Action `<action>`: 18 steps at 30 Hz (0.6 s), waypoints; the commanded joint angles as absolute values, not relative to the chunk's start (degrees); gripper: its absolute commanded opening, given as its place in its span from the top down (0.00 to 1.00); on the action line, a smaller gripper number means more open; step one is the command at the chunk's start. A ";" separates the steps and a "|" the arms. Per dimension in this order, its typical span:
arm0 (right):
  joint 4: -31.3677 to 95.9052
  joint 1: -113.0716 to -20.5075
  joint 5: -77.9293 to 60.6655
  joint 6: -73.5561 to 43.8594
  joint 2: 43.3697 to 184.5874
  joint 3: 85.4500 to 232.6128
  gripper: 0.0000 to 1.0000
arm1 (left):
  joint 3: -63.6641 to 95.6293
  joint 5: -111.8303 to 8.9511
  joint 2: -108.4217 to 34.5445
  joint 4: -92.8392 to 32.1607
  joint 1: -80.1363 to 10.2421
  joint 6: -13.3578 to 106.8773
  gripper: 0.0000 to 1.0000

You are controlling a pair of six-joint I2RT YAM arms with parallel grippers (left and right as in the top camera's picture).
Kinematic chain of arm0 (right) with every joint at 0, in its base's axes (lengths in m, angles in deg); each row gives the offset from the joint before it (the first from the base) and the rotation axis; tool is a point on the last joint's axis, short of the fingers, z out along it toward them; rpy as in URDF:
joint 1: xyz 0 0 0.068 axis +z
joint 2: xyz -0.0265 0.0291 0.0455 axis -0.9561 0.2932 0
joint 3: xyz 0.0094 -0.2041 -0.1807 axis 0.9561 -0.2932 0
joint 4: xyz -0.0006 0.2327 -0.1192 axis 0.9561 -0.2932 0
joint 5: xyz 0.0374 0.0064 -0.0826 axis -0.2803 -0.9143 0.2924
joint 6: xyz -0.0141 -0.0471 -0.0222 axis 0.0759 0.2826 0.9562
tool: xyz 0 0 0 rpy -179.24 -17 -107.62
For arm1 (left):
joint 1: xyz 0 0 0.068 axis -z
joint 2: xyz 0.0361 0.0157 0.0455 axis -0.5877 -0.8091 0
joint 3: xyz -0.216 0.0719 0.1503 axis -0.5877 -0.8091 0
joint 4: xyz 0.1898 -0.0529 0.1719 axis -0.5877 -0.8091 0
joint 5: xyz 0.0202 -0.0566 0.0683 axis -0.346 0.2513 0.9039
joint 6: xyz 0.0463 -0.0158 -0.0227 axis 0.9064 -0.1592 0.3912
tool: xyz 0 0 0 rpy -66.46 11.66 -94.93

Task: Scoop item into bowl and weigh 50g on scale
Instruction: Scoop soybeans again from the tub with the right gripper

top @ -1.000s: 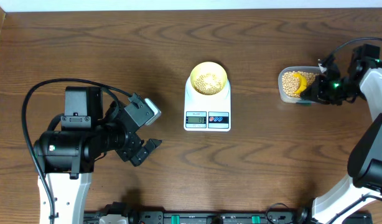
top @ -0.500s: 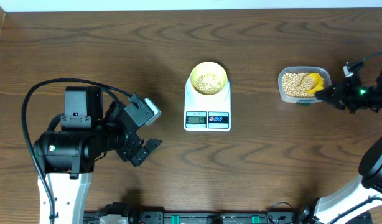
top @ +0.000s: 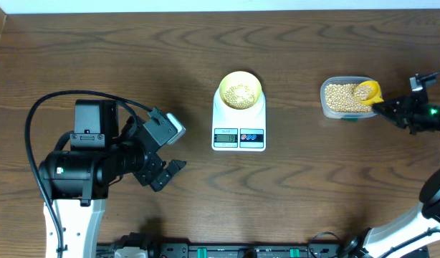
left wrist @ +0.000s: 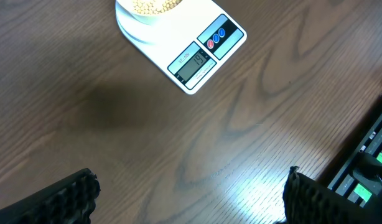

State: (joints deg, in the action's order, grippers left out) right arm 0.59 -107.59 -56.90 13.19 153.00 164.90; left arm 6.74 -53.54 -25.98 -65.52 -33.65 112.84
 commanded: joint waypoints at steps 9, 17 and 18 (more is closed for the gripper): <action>-0.96 -106.25 -69.73 16.47 153.46 164.97 0.99 | 6.82 -54.28 -25.91 -65.67 -33.84 113.15 0.04; -0.64 -98.43 -71.74 16.08 153.46 164.97 0.99 | 6.82 -54.28 -25.91 -65.67 -33.84 113.15 0.04; -0.07 -97.18 -71.74 15.20 153.44 164.97 0.99 | 6.82 -54.28 -25.91 -65.67 -33.84 113.15 0.04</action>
